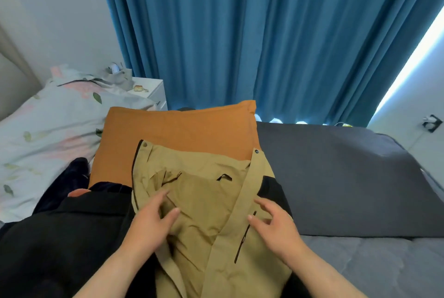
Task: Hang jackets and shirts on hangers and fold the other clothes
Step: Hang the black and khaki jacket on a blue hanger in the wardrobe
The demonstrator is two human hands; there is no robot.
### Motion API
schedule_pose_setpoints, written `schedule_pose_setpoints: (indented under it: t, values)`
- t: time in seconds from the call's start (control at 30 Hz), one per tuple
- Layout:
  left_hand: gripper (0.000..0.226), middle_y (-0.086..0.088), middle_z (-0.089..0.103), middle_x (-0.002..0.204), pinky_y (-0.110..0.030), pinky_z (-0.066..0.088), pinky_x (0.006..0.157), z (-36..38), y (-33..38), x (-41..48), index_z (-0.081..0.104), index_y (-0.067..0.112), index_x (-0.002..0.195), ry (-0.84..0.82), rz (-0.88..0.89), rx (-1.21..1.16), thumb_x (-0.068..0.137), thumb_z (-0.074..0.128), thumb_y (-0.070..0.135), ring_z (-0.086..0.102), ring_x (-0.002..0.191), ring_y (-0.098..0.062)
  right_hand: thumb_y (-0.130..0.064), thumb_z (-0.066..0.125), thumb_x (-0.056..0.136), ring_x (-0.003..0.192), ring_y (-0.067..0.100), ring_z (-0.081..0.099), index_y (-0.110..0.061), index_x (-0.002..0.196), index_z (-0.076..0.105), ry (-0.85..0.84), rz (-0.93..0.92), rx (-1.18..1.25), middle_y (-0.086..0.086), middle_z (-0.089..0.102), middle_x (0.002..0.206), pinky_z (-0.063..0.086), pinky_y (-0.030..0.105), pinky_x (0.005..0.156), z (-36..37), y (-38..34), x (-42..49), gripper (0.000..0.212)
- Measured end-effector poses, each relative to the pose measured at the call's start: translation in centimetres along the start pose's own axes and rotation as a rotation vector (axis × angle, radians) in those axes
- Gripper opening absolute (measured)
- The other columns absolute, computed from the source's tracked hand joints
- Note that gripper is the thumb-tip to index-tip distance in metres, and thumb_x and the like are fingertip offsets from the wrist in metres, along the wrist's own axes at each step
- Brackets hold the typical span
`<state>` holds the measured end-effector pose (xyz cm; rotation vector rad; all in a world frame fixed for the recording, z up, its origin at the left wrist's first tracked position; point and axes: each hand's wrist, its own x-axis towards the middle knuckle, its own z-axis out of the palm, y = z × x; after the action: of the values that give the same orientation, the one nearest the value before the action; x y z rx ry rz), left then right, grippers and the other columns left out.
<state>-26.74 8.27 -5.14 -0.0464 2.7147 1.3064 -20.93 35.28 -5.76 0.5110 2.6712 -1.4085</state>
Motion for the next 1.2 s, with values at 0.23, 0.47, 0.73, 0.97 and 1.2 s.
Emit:
schedule_pose_setpoints:
  t: [0.23,0.47,0.73,0.97,1.2]
  values:
    - [0.094,0.002,0.046,0.14,-0.046,0.04,0.107,5.3,-7.6,11.3,0.034,0.021,0.146,0.176,-0.262,-0.298,0.07,0.08,0.049,0.047,0.128,-0.026,-0.075,0.065,0.054,0.135,0.028,0.037,-0.022,0.148,0.026,0.053,0.116,0.077,0.007,0.036,0.147,0.034,0.047,0.112,6.8,4.8,14.8,0.114]
    - [0.069,-0.013,0.035,0.143,-0.044,0.031,0.111,12.0,-12.0,14.6,0.058,0.0,0.116,0.281,-0.223,0.163,0.072,0.078,0.049,0.034,0.131,-0.036,-0.057,0.072,0.075,0.142,0.033,0.021,-0.025,0.154,0.002,0.025,0.226,-0.027,0.006,0.013,0.158,0.023,0.044,0.116,10.5,9.2,19.4,0.111]
    - [0.045,-0.013,0.05,0.12,-0.037,0.037,0.1,11.9,-11.1,13.4,0.062,0.003,0.103,0.339,-0.209,0.151,0.073,0.081,0.03,0.044,0.118,-0.034,-0.052,0.075,0.075,0.14,0.03,0.025,-0.028,0.155,0.003,0.052,0.216,-0.005,0.002,0.016,0.156,0.025,0.043,0.115,10.4,9.2,18.9,0.11]
    - [0.019,-0.004,0.041,0.139,-0.037,0.033,0.107,7.5,-7.5,6.7,0.072,0.014,0.097,0.28,-0.183,0.388,0.08,0.074,0.023,0.037,0.13,-0.027,-0.019,0.059,0.093,0.107,0.019,0.048,-0.032,0.151,0.026,-0.005,0.143,0.12,0.006,0.04,0.138,0.035,0.03,0.105,6.0,5.9,13.2,0.068]
    - [0.023,-0.016,0.068,0.094,-0.041,0.053,0.069,-0.2,2.2,-1.1,0.061,0.015,0.102,0.192,-0.434,-0.599,0.09,0.053,-0.003,0.063,0.08,-0.031,-0.019,0.063,0.091,0.101,0.018,0.064,-0.022,0.113,0.062,0.048,0.014,0.473,-0.006,0.069,0.102,0.05,0.029,0.08,-1.7,-1.1,1.1,0.022]
